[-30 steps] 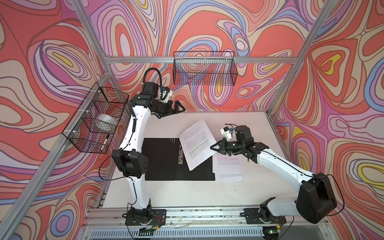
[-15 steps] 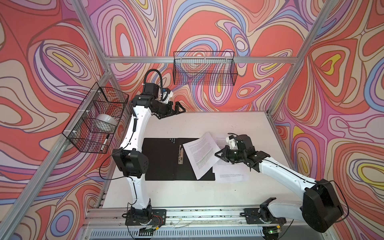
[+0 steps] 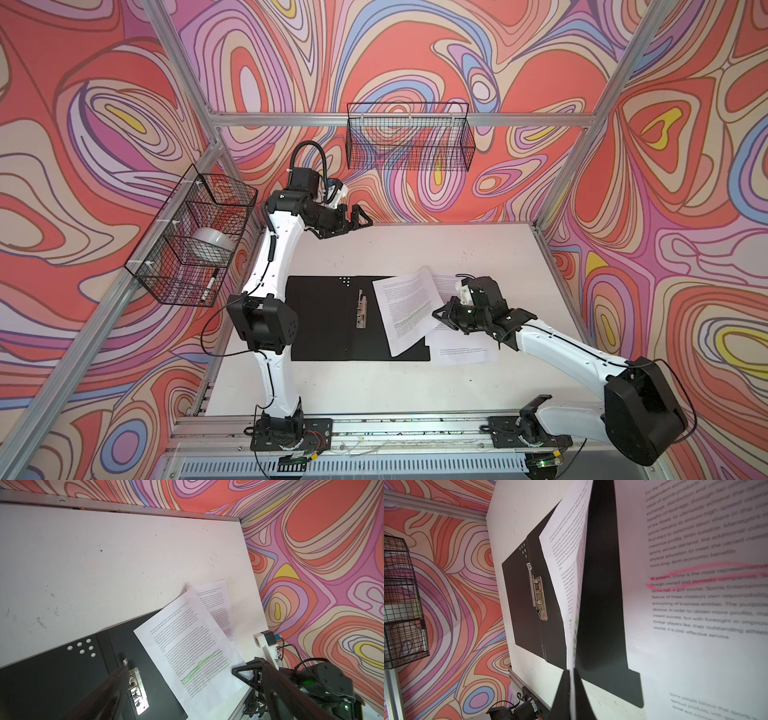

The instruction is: Put the files into the folder

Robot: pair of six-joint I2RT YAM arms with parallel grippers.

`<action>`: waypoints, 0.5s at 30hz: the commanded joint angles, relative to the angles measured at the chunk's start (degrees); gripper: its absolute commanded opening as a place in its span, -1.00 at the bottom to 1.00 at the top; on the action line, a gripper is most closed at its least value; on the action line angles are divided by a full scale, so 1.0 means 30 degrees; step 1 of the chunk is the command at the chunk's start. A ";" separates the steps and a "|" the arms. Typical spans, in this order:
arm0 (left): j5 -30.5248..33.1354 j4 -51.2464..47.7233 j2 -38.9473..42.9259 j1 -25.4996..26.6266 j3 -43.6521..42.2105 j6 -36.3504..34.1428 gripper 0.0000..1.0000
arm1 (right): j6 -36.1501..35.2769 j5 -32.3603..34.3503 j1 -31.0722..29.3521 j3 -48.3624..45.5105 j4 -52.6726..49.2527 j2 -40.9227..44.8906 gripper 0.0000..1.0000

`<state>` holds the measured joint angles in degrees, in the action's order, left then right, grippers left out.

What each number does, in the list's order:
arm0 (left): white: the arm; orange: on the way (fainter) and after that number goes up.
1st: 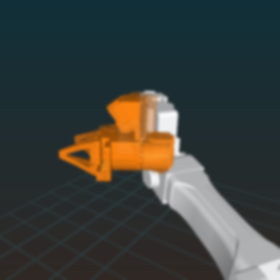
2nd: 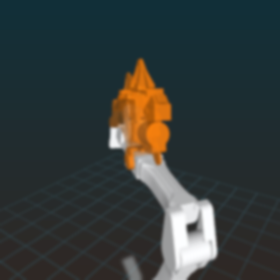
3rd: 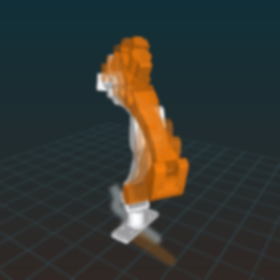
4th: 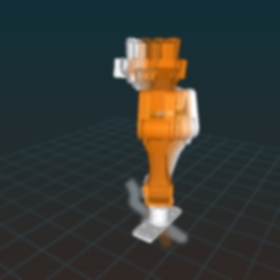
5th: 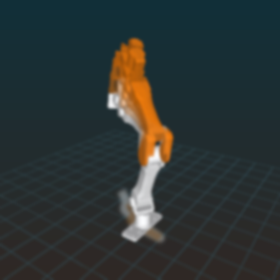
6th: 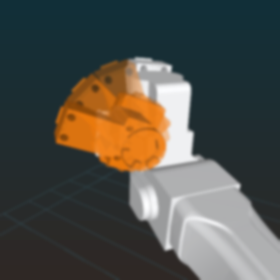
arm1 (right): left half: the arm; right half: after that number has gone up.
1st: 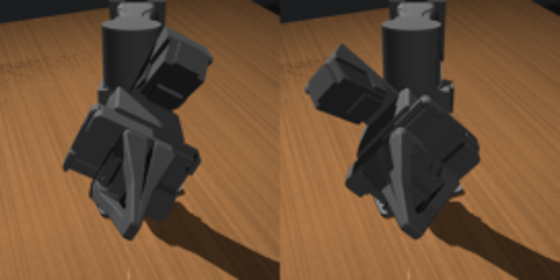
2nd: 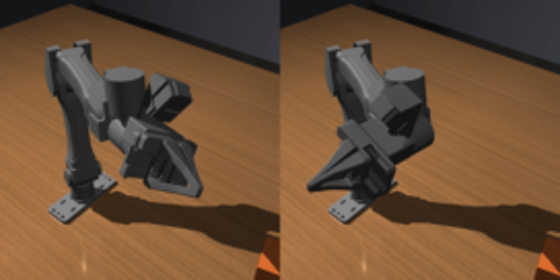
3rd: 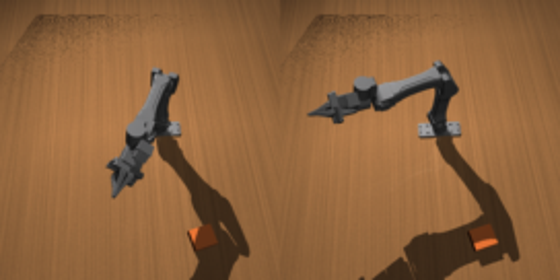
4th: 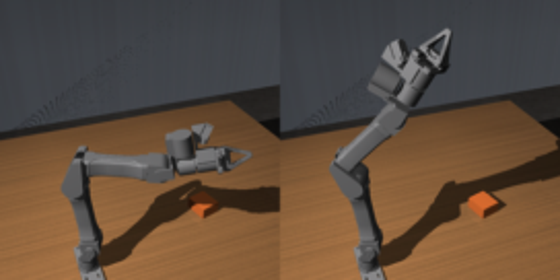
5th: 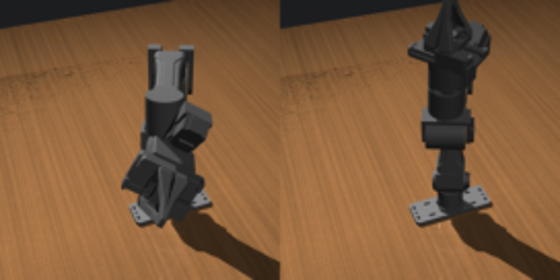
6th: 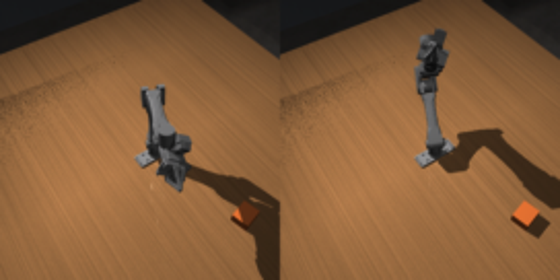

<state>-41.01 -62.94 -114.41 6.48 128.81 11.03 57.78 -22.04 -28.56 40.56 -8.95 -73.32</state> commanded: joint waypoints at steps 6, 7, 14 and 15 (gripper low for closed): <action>-0.0764 -0.0203 -0.0326 0.0004 -0.0165 0.0382 0.99 | 0.2758 0.0989 -0.1405 -0.1196 0.2431 -0.0429 -1.00; -0.0785 -0.0203 -0.0332 0.0008 -0.0176 0.0396 1.00 | 0.2936 0.1133 -0.1604 -0.1264 0.2563 -0.0515 -1.00; -0.0931 -0.0203 -0.0293 0.0008 -0.0172 0.0342 1.00 | 0.3692 0.1468 -0.2852 -0.1405 0.3180 -0.1621 -1.00; -0.0975 -0.0246 -0.0272 0.0008 -0.0193 0.0311 1.00 | 0.3752 0.1430 -0.3020 -0.1349 0.3306 -0.1848 -1.00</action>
<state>-42.61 -62.96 -114.52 6.48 128.81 11.86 67.29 -18.83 -36.53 36.95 -1.13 -77.03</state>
